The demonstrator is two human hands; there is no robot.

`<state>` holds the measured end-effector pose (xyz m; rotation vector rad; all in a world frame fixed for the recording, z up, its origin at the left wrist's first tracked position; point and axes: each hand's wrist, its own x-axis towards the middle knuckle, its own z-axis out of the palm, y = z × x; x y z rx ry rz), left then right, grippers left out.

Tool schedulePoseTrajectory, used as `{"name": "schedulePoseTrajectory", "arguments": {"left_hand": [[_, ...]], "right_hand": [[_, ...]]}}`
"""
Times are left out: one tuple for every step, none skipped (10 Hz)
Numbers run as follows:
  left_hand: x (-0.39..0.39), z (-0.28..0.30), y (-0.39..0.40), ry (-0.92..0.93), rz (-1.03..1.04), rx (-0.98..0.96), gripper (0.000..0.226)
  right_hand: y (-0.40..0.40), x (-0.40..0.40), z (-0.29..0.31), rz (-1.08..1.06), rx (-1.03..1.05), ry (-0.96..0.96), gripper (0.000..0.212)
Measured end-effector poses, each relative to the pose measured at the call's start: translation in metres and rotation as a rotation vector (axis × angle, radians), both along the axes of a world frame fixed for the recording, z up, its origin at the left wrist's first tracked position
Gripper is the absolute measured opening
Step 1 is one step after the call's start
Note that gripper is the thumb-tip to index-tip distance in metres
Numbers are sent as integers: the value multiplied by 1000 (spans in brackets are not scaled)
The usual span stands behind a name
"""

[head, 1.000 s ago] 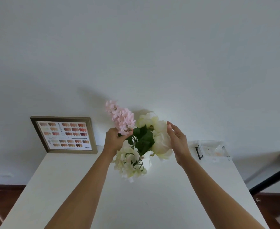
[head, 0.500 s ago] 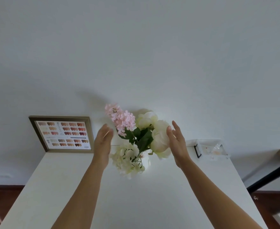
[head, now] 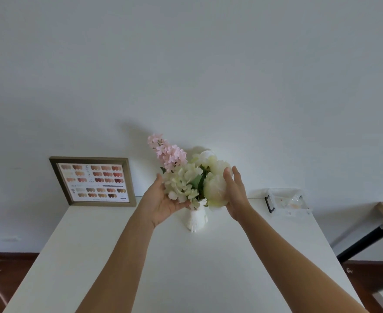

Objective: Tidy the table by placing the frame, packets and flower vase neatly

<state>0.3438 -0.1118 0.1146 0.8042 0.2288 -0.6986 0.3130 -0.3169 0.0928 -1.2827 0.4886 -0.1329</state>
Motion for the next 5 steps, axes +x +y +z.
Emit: {"name": "schedulePoseTrajectory", "arguments": {"left_hand": [[-1,0,-8,-37,-6,38,49],[-6,-10,-6,-17,1,22,50],[-11,-18,-1,-10,-3,8,51],[-16,-22,3,-23,0,36,54],[-22,-21,7,-36,-27,90,57]], "right_hand": [[0,-3,-1,-23,-33,29,62],[-2,-11,-3,-35,-42,50,63],[-3,-21,-1,-29,-31,53,62],[-3,-30,-3,-39,-25,49,61],[-4,-37,-8,-62,-46,67,61]]}}
